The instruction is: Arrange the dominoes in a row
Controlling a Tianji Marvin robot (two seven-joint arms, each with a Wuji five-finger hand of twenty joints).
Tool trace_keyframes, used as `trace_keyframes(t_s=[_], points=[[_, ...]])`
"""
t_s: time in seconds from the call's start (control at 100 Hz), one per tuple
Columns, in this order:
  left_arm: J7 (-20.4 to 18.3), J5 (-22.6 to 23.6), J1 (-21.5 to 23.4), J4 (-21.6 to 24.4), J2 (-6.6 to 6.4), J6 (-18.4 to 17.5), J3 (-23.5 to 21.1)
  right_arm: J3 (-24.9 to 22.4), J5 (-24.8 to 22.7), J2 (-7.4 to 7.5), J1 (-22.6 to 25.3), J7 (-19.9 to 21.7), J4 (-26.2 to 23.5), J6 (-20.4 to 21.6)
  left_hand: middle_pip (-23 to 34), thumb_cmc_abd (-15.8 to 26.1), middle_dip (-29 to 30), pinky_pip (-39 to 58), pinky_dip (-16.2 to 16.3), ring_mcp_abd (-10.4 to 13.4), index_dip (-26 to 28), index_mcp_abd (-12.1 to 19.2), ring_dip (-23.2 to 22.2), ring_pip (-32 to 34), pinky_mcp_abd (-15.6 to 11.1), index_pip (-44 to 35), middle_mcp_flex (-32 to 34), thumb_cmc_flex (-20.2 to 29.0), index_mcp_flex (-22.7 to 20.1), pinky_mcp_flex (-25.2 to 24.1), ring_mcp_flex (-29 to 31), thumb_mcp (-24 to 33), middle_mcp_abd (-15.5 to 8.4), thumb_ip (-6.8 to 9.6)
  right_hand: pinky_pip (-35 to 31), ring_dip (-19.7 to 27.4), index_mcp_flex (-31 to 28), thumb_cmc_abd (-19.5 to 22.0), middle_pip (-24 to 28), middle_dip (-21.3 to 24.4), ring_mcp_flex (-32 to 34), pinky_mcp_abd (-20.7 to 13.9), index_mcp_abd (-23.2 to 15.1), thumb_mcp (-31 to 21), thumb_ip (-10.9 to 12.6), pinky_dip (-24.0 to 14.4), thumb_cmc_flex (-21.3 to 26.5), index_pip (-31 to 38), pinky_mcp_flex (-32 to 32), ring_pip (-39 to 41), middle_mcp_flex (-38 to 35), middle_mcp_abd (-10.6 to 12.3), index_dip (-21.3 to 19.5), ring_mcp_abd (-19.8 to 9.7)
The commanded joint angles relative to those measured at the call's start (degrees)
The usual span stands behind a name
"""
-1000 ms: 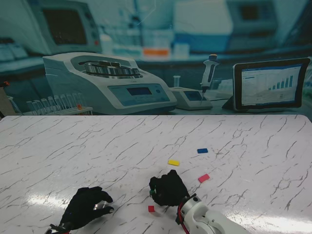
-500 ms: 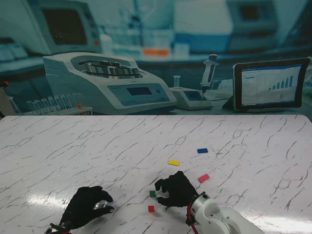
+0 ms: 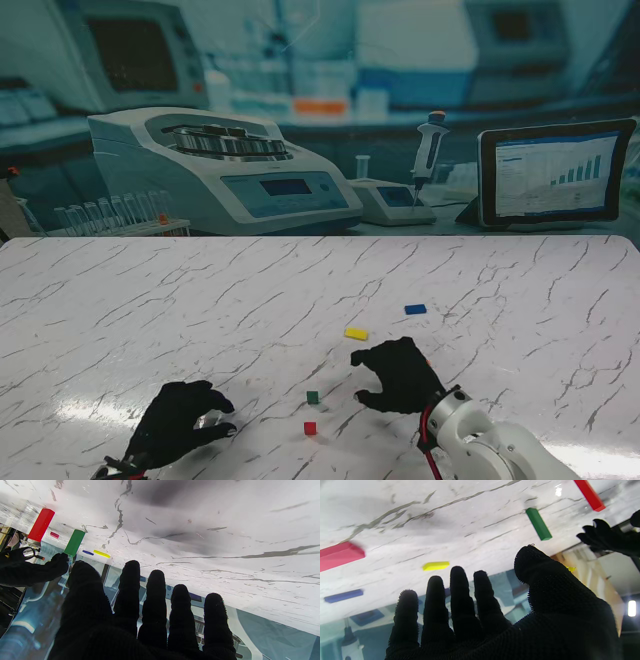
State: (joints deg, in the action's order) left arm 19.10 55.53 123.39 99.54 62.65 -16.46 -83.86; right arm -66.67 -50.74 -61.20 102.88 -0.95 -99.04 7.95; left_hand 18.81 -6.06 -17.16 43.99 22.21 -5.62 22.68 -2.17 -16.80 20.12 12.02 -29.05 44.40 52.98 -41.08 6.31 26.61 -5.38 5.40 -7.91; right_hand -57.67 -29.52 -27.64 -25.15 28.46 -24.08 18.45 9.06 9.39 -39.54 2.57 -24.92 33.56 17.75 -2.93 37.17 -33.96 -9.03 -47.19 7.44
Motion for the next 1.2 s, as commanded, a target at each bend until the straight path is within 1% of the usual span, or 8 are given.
trace_keyframes(t_s=[0.0, 0.27, 0.48, 0.62, 0.71, 0.82, 1.0, 1.19], points=[[-0.6, 0.1, 0.1, 0.3, 0.1, -1.8, 0.3, -0.8, -0.3, 0.39, 0.9, 0.3, -1.1, 0.1, -0.1, -0.7, -0.1, -1.3, -0.3, 1.2, -0.4, -0.4, 0.0, 0.6, -1.9, 0.6, -0.2, -0.9, 0.3, -0.3, -0.8, 1.0, -0.4, 1.08, 1.1, 1.2, 1.7, 1.0, -2.3, 1.2, -1.7, 3.2, 0.9, 0.8, 1.4, -0.9, -0.4, -1.7, -0.9, -1.5, 2.1, 0.0, 1.2, -1.5], [-0.7, 0.8, 0.0, 0.9, -0.03, -1.6, 0.6, -6.4, -2.2, 0.53, 3.6, 1.5, -3.2, 0.8, -0.1, -0.9, 0.0, -1.6, -0.5, 1.3, -0.4, -0.4, 0.2, 0.7, -1.7, 1.0, -0.3, -1.2, 0.2, -0.1, -0.8, 1.0, -0.6, 1.1, 4.6, 3.7, 1.7, 0.7, -7.1, 3.7, -2.2, 4.6, 0.4, 0.7, 1.1, -0.2, -0.5, -3.6, -0.9, -5.8, 3.1, 1.2, 4.5, -3.5], [-0.7, 1.1, -0.2, 1.0, -0.08, -1.4, 0.8, -10.5, -4.3, 0.75, 5.5, 3.1, -4.1, 1.1, 0.0, -0.8, 0.0, -1.5, -0.5, 1.5, -0.3, -0.2, 0.3, 0.7, -1.5, 1.0, -0.2, -1.4, 0.2, 0.0, -0.7, 1.1, -0.7, 1.12, 7.4, 6.3, 2.2, -0.3, -10.5, 5.9, -2.3, 4.0, -2.5, -1.5, 0.0, -0.2, 2.9, -3.5, 0.4, -10.7, 4.2, 4.0, 5.8, -6.5], [-0.6, 1.2, -0.5, 0.8, -0.12, -1.3, 1.2, -12.6, -5.3, 0.94, 6.4, 4.2, -3.7, 1.5, 0.0, -0.7, 0.0, -1.4, -0.4, 1.4, -0.2, -0.2, 0.3, 0.8, -1.5, 0.9, -0.1, -1.3, 0.1, 0.0, -0.6, 1.1, -0.7, 1.13, 8.3, 7.0, 2.7, -0.9, -11.5, 7.4, -2.3, 3.5, -3.5, -3.5, -0.8, -0.6, 3.7, -3.5, 1.2, -11.5, 5.2, 5.0, 6.1, -7.8], [-0.6, 1.2, -0.7, 0.7, -0.14, -1.1, 1.5, -13.2, -5.7, 1.01, 6.3, 4.3, -2.6, 1.7, 0.0, -0.6, 0.0, -1.3, -0.3, 1.5, -0.1, -0.1, 0.3, 0.9, -1.4, 0.8, 0.0, -1.3, 0.1, 0.1, -0.6, 1.2, -0.8, 1.14, 8.4, 7.2, 3.1, -1.0, -11.9, 8.0, -2.7, 3.2, -4.0, -4.2, -1.0, -0.8, 4.7, -3.5, 1.4, -11.6, 6.1, 5.6, 6.2, -8.3], [-0.5, 1.2, -0.9, 0.6, -0.15, -0.9, 1.9, -13.0, -6.3, 0.98, 5.2, 2.6, -0.1, 2.1, 0.1, -0.6, 0.0, -1.2, -0.3, 1.5, -0.1, -0.1, 0.3, 0.9, -1.5, 0.7, 0.0, -1.3, 0.1, 0.1, -0.5, 1.2, -0.9, 1.13, 9.0, 7.5, 3.7, -1.4, -11.9, 9.6, -2.6, 2.6, -5.1, -5.7, -1.6, -1.3, 5.2, -3.6, 2.2, -11.1, 6.6, 6.7, 6.6, -9.0], [-0.7, 1.3, -1.2, 0.7, -0.2, -0.6, 2.3, -11.1, -7.2, 0.91, 2.0, -1.7, 5.1, 2.8, 0.2, -0.5, -0.1, -1.0, -0.2, 1.6, 0.0, 0.0, 0.3, 1.0, -1.5, 0.5, 0.1, -1.3, 0.1, 0.2, -0.4, 1.2, -0.9, 1.14, 9.2, 7.7, 4.3, -2.0, -11.2, 11.1, -3.1, 2.0, -6.7, -7.9, -2.1, -1.9, 6.0, -3.8, 2.8, -10.3, 7.8, 8.4, 7.2, -9.8], [-0.7, 1.6, -1.5, 0.8, -0.25, -0.3, 2.6, -9.5, -7.6, 1.12, -0.7, -3.0, 8.9, 4.2, 0.4, -0.4, -0.2, -0.8, -0.1, 1.7, 0.2, 0.1, 0.2, 1.1, -1.5, 0.1, 0.3, -1.2, 0.0, 0.3, -0.2, 1.2, -1.0, 1.14, 8.6, 7.9, 4.3, -2.3, -11.1, 11.7, -3.5, 1.4, -8.2, -9.6, -2.4, -2.2, 7.3, -3.8, 3.5, -9.5, 8.5, 9.9, 7.7, -10.6]])
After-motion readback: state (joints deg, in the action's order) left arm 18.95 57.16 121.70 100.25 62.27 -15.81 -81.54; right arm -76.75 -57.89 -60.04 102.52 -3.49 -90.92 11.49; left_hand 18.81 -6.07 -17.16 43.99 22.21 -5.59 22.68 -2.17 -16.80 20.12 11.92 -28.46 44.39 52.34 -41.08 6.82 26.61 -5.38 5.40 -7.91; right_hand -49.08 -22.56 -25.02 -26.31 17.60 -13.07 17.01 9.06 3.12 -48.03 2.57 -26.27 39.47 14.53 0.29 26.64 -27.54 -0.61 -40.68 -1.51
